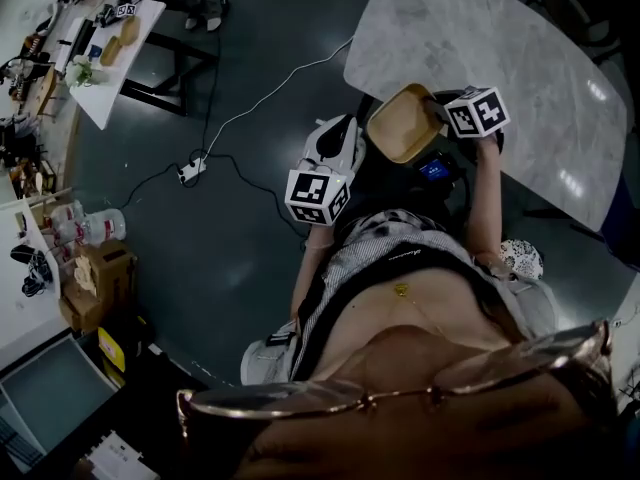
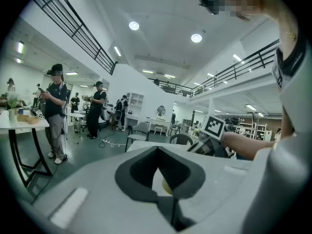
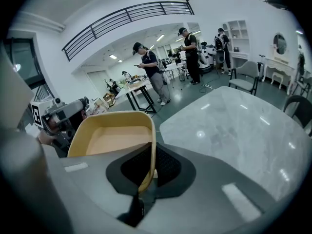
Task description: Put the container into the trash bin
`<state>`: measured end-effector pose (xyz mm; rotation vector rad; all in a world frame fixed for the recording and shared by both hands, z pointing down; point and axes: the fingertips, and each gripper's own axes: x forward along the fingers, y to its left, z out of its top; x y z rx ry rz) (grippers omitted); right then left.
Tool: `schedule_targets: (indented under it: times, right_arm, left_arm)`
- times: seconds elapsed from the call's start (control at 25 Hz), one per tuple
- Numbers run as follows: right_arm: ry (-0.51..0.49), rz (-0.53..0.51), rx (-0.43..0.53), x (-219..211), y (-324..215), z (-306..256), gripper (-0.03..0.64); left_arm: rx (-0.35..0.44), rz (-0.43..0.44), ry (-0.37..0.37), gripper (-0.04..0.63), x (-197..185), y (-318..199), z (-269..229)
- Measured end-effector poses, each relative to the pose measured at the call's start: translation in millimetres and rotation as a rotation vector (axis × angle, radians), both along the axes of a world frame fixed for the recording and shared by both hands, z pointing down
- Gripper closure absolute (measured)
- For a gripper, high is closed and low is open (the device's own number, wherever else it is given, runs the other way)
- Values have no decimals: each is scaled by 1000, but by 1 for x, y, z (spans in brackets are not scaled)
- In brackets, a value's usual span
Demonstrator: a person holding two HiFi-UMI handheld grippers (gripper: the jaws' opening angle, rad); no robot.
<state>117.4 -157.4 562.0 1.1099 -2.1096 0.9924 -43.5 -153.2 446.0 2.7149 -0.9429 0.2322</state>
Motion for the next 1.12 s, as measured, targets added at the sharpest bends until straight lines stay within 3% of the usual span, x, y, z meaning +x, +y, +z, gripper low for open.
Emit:
schedule_targets:
  times: [0.28, 0.6, 1.12]
  right_arm:
    - [-7, -88, 4, -81, -11, 14, 588]
    - [-62, -219, -17, -176, -8, 27, 588]
    - [-59, -330, -23, -252, -32, 53, 588]
  left_arm:
    - [-10, -117, 51, 595, -89, 6, 3]
    - [-7, -233, -3, 595, -176, 24, 9]
    - [-27, -359, -19, 595, -233, 25, 30]
